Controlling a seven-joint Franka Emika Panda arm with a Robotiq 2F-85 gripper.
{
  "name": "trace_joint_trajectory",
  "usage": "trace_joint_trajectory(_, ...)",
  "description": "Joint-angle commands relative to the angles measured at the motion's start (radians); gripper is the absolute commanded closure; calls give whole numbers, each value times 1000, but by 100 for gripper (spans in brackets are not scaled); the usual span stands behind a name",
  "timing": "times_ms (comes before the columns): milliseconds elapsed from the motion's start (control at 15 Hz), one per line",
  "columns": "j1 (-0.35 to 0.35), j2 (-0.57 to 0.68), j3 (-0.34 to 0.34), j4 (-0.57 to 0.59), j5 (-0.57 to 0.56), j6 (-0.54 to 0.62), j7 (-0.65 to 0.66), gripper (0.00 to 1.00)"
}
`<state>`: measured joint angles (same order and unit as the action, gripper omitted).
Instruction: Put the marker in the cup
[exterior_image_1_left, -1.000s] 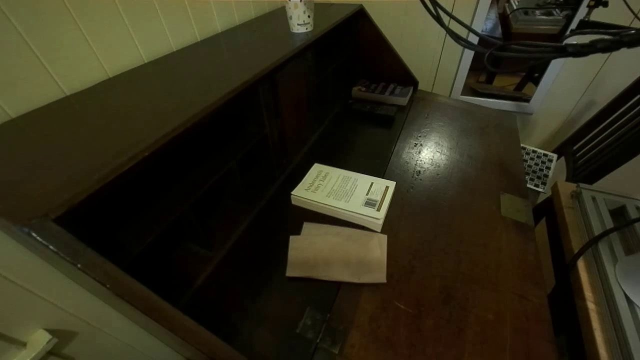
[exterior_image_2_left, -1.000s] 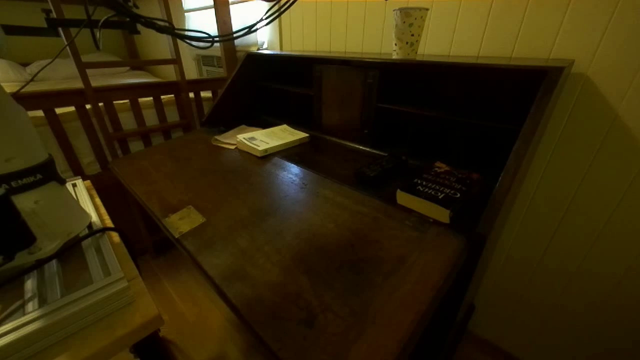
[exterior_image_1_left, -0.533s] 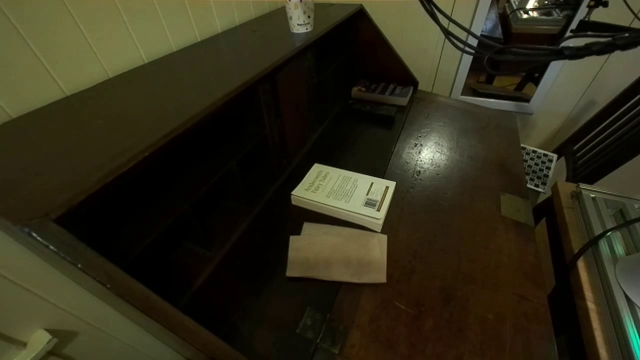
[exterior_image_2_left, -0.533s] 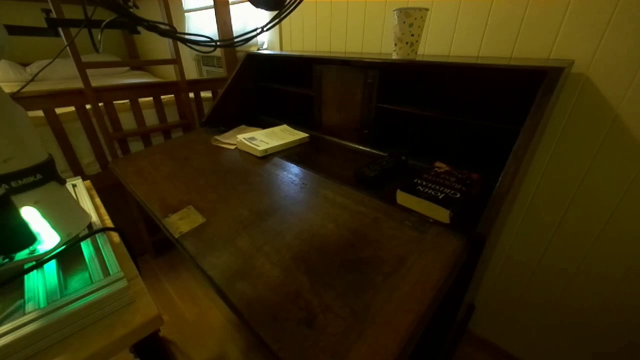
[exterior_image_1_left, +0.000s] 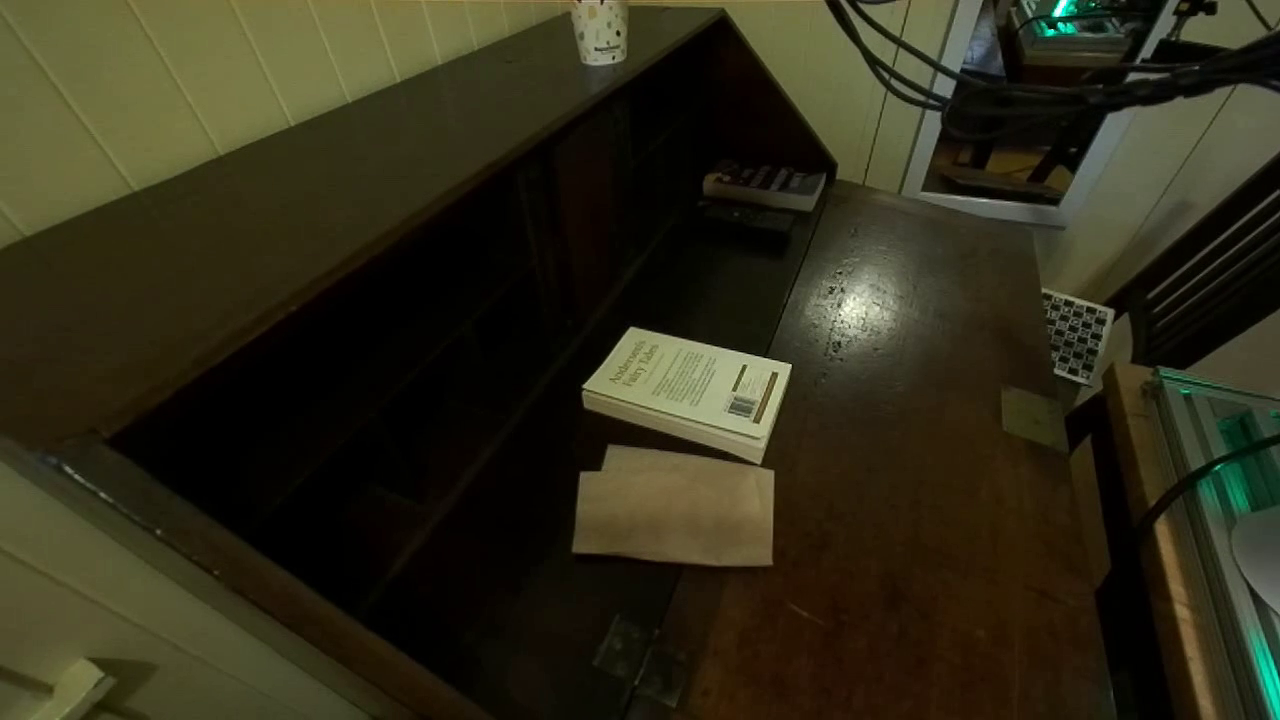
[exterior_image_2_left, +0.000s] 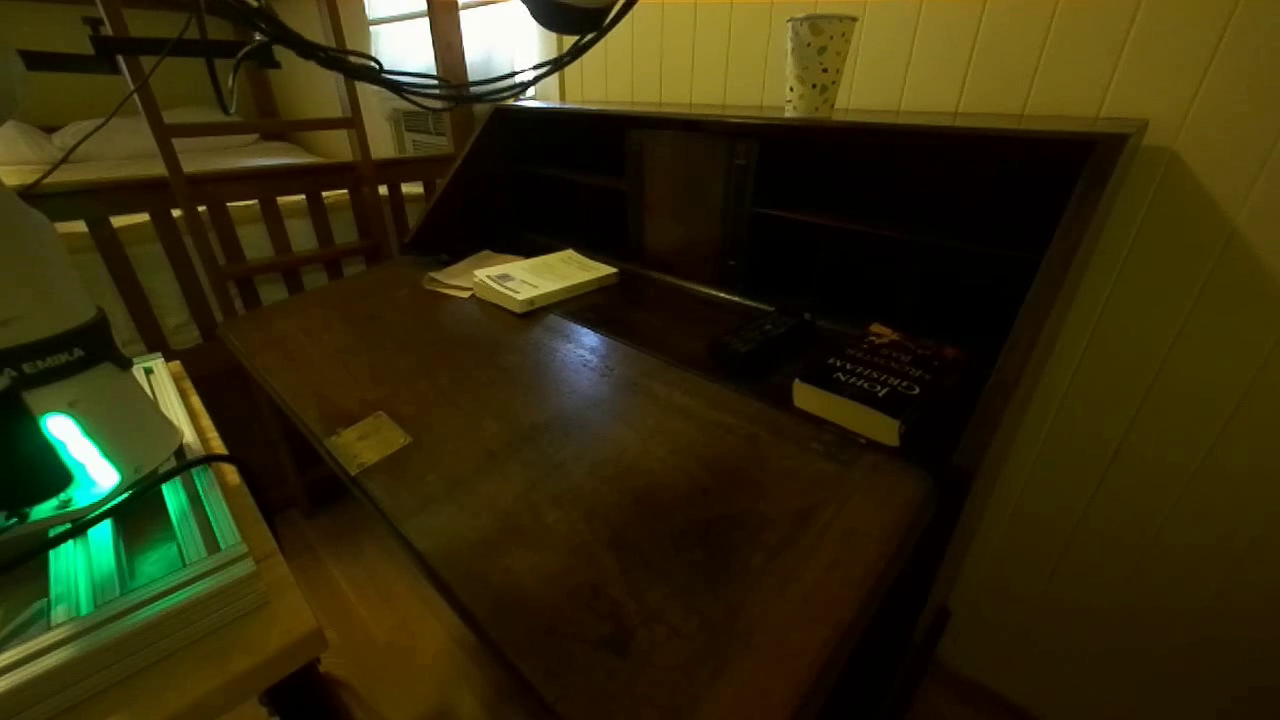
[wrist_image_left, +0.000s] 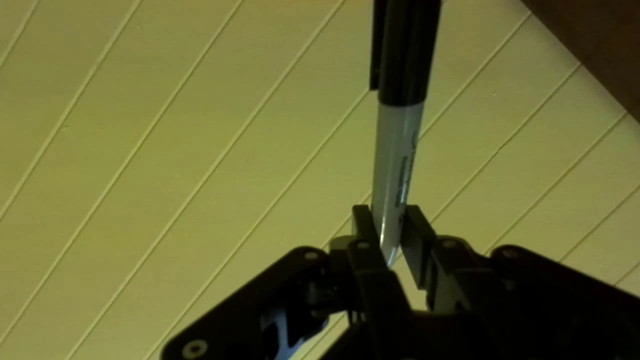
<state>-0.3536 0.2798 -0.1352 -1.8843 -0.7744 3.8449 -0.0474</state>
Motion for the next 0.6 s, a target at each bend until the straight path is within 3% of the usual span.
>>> trace_joint_trajectory(0,-39,80,21,127,-69,28,113,95)
trace_joint_trajectory(533,-63,168,45,269,-99,18,267,95)
